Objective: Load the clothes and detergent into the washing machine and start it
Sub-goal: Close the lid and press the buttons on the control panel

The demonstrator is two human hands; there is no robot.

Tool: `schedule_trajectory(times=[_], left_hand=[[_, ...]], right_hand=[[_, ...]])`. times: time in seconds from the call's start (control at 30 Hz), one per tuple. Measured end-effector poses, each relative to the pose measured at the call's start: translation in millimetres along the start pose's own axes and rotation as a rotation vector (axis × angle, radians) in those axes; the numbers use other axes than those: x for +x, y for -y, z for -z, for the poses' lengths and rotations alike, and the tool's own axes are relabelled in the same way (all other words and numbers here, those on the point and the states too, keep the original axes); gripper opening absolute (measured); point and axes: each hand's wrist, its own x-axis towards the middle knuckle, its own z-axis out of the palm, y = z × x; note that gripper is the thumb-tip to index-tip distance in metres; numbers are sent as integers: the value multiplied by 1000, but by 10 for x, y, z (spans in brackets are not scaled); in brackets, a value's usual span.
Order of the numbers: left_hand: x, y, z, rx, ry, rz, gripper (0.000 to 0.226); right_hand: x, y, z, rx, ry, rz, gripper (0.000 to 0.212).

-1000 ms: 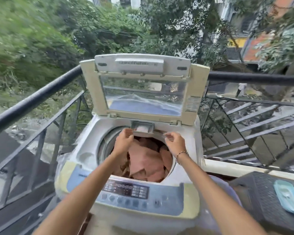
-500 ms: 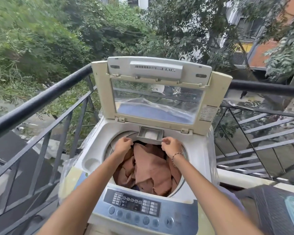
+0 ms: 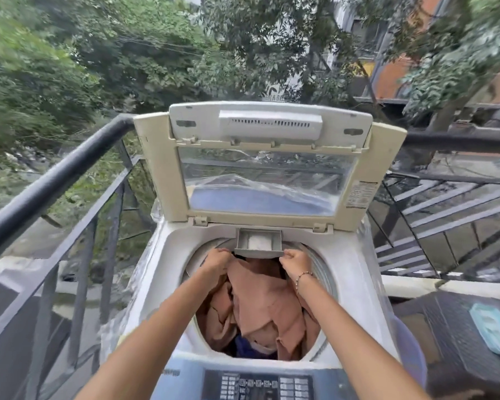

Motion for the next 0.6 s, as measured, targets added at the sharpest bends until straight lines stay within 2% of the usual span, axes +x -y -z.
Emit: schedule_trajectory(times=[0.07, 0.17, 0.2, 0.27, 0.43, 0.53, 0.6], left_hand=[[75, -35, 28, 29, 53, 11, 25], [144, -87, 14, 101, 40, -93, 31], [167, -84, 10, 108, 10, -134, 29], [251, -100, 6, -37, -14, -97, 9], [363, -210, -30, -132, -8, -138, 24], [429, -278, -45, -124, 27, -91, 21], [511, -267, -74, -163, 24, -47, 30]], right_hand=[[8, 25, -43, 57, -38, -25, 32], [82, 27, -117, 135, -96, -31, 32], [104, 39, -136, 168, -104, -34, 33], [148, 79, -154, 188, -129, -30, 33], [255, 198, -198, 197, -121, -13, 39], [343, 225, -210, 221, -114, -38, 39], [362, 236, -215, 324, -101, -79, 41]])
